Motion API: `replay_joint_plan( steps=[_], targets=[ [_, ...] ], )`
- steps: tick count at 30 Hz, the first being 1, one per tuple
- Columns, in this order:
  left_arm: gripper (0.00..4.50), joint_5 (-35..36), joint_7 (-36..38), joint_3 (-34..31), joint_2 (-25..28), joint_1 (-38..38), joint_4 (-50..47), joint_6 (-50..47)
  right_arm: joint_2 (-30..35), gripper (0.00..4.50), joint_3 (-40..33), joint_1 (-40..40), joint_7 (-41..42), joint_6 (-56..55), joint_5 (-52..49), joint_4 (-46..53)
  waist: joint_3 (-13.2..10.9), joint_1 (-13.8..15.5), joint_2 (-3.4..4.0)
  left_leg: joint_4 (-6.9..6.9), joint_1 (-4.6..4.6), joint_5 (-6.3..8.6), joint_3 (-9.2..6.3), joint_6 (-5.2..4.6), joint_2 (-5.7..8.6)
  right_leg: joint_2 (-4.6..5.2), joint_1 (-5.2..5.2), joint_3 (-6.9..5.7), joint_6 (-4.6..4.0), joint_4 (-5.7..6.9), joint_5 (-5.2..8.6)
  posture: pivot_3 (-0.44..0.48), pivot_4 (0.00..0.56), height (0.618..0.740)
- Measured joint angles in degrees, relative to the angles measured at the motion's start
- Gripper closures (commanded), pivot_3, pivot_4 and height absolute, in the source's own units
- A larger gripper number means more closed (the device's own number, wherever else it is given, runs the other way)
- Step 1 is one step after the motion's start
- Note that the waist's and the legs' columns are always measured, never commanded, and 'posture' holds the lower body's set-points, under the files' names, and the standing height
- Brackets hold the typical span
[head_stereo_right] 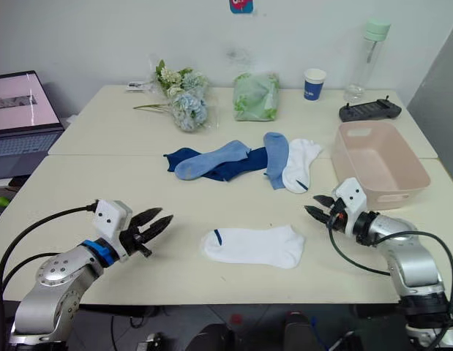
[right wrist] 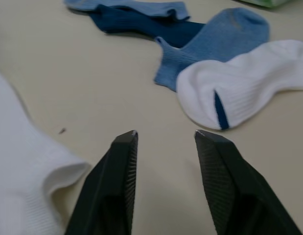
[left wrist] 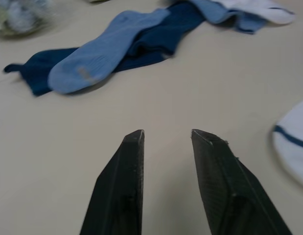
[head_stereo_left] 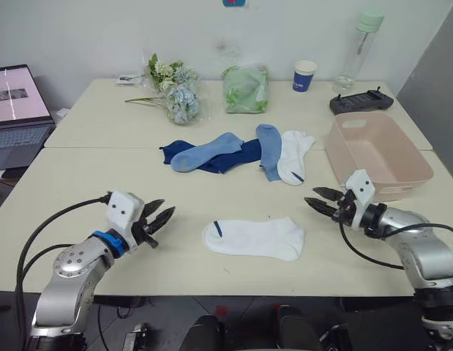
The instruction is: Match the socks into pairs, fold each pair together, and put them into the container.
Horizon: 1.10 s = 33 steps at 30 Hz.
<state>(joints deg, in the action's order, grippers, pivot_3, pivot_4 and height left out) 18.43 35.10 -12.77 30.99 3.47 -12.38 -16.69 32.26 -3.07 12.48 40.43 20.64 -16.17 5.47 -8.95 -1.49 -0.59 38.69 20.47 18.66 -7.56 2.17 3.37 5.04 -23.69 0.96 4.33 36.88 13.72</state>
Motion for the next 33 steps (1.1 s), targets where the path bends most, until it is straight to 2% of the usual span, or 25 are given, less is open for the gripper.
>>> replay_joint_plan(
  steps=[4, 6, 14, 17, 20, 24, 27, 33],
  targets=[
    [0.49, -2.1, -2.1, 1.5, -3.3, 2.2, 0.7, 2.2, -3.2, 0.1, 0.1, -0.7, -3.9, -3.9, 2.9, -2.5, 0.0, 0.0, 0.0, 0.02, 0.1, -0.01, 0.01, 0.01, -0.01, 0.02, -0.08, 0.02, -0.01, 0.02, -0.01, 0.0, 0.15, 0.74],
    [0.05, -2.7, -2.2, 2.4, -3.7, 2.7, 0.7, 2.4, -3.5, 0.0, 0.5, -0.8, -4.7, -4.6, 4.0, -3.1, 0.0, 0.0, 0.01, 0.01, 0.11, -0.01, 0.0, 0.01, 0.0, 0.01, -0.11, 0.01, -0.01, 0.04, -0.01, 0.0, 0.15, 0.74],
    [0.05, -2.6, -0.9, 2.1, -1.9, 2.4, 0.4, 3.2, -3.4, 0.0, 2.7, 1.0, -5.4, -5.3, 7.3, -3.9, 0.0, -0.2, 0.01, 0.01, 0.12, -0.01, 0.03, 0.01, -0.02, -0.01, -0.15, 0.02, -0.01, 0.07, -0.01, 0.0, 0.15, 0.74],
    [0.05, 2.0, 3.7, 2.4, 1.0, 0.1, -4.4, -0.6, -3.1, 0.0, 7.2, 6.1, -3.7, -5.1, 10.6, -5.8, 0.0, -0.3, 0.03, 0.02, 0.14, -0.01, 0.03, 0.01, -0.02, -0.02, -0.17, 0.02, -0.02, 0.09, -0.01, 0.0, 0.15, 0.74],
    [0.05, 7.9, 7.2, 4.2, 4.1, -5.9, -10.9, -6.6, -5.1, 0.0, 11.8, 13.9, -3.3, -5.3, 13.6, -10.6, 0.0, -0.3, 0.03, 0.04, 0.17, -0.01, 0.03, 0.01, -0.01, -0.02, -0.17, 0.01, -0.02, 0.08, -0.01, 0.0, 0.15, 0.74],
    [0.05, 11.0, 5.9, 5.1, 3.7, -11.1, -13.5, -11.9, -7.1, 0.0, 13.9, 18.7, -4.3, -6.1, 16.8, -17.8, 0.0, -0.3, 0.02, 0.04, 0.32, -0.02, 0.02, 0.03, 0.01, -0.01, -0.32, 0.01, -0.02, 0.05, -0.01, 0.0, 0.15, 0.74],
    [0.0, 12.0, 3.1, 6.2, 2.0, -14.2, -15.4, -14.4, -9.0, 0.56, 15.1, 21.0, -6.3, -5.5, 19.1, -23.0, 0.0, -0.3, 0.02, 0.07, 0.39, -0.02, 0.04, 0.04, 0.01, 0.0, -0.39, 0.04, -0.02, 0.07, -0.02, 0.0, 0.15, 0.74],
    [0.0, 12.2, 0.3, 6.8, 0.4, -13.8, -17.7, -15.7, -10.0, 2.55, 15.5, 22.7, -8.0, -6.6, 20.7, -26.2, 0.0, -0.4, 0.03, 0.06, 0.36, -0.03, 0.06, 0.05, 0.0, -0.02, -0.39, 0.06, -0.03, 0.1, -0.02, 0.0, 0.15, 0.74]
  ],
)
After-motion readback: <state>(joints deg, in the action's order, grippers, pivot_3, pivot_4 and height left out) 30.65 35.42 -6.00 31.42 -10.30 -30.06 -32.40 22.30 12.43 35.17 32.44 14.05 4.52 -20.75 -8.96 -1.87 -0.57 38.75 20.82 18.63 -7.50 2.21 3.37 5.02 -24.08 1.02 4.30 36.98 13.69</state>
